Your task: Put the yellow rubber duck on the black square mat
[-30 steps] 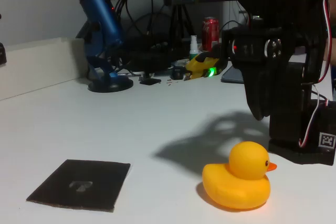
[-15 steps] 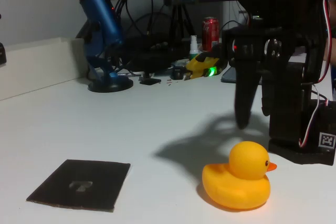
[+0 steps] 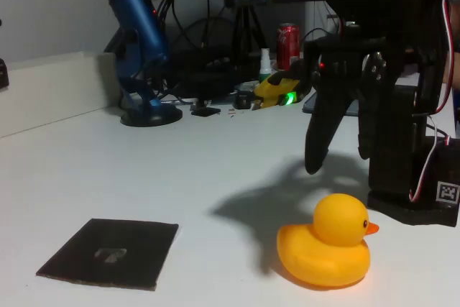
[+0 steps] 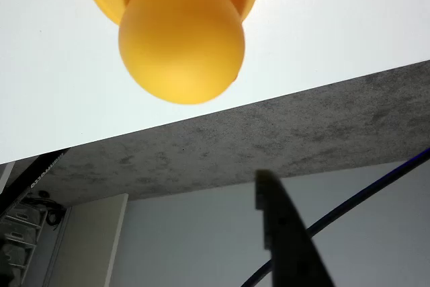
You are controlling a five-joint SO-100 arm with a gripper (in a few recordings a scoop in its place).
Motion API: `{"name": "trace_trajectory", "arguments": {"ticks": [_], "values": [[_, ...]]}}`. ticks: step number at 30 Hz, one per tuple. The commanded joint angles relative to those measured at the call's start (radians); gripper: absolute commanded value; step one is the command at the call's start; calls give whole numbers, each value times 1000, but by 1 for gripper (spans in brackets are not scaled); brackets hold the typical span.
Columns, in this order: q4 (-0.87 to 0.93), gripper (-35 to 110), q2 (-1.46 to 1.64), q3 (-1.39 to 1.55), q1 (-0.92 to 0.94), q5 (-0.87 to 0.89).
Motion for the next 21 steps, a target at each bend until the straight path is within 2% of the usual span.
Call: {"name": "trace_trajectory", "arguments": {"ticks": [1,8,21], "values": [[-17,44,-15,-2,-18,6],[-184,44,-222,-2,-14,3],[-212,44,-232,-3,8,3]]}}
